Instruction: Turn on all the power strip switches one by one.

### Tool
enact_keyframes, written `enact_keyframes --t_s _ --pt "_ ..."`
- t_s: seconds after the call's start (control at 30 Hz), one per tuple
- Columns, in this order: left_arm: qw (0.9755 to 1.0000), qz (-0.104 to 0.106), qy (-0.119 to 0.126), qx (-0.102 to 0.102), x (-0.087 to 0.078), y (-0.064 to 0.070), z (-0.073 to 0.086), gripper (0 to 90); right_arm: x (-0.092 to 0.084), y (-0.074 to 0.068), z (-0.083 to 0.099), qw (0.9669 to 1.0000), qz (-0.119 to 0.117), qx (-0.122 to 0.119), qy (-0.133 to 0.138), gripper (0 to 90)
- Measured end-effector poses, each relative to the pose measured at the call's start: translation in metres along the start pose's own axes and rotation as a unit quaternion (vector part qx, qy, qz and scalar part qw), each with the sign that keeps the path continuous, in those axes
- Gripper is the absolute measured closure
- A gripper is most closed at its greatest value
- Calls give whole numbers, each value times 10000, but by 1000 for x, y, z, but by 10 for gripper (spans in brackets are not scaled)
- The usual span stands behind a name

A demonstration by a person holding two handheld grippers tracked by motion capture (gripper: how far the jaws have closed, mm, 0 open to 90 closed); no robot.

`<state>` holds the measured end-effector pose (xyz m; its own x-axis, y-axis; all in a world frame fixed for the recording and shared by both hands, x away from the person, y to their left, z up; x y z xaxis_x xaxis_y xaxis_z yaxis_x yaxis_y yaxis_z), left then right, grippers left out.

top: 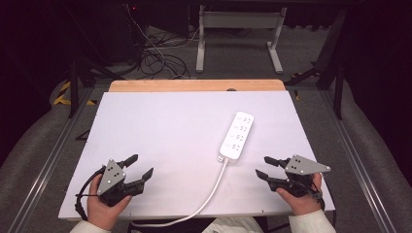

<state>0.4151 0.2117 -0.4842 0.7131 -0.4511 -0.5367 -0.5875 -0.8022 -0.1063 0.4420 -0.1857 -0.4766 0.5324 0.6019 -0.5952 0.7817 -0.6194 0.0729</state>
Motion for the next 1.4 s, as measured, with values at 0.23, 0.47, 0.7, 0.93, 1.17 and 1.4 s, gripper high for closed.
enact_keyframes --t_s 0.23,0.47,0.7,0.93,1.17,1.4 --pt "10000 -40 -12 15 0 0 0 327 -2 -2 -9 9991 -192 -114 -374 728" --pt "10000 -12 -9 6 -1 0 0 328 4 -5 -24 9971 -476 -51 -593 900" --pt "10000 -12 -12 9 -1 0 0 329 7 -7 -42 9970 -513 -189 -555 900" --pt "10000 -18 -19 30 -1 1 0 334 11 -9 -51 9967 -542 -235 -554 900" --pt "9999 -98 -94 43 -1 0 2 349 16 -8 -63 9961 -567 -273 -616 900" --pt "9999 -90 -124 46 -1 0 2 360 30 -5 -78 9957 -508 -288 -718 900"
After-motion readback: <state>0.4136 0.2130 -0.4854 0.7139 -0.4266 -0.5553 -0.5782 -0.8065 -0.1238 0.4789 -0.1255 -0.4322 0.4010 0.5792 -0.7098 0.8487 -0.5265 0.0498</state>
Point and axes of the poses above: each handheld gripper's, and its own axes: x roughly forward along the jaws, z roughly out of its underside, y roughly to its right, the point moved 8 cm from there along x, roughly forward along the jaws, and after that the axes turned 11 degrees about -y, right-handed, at the moved point
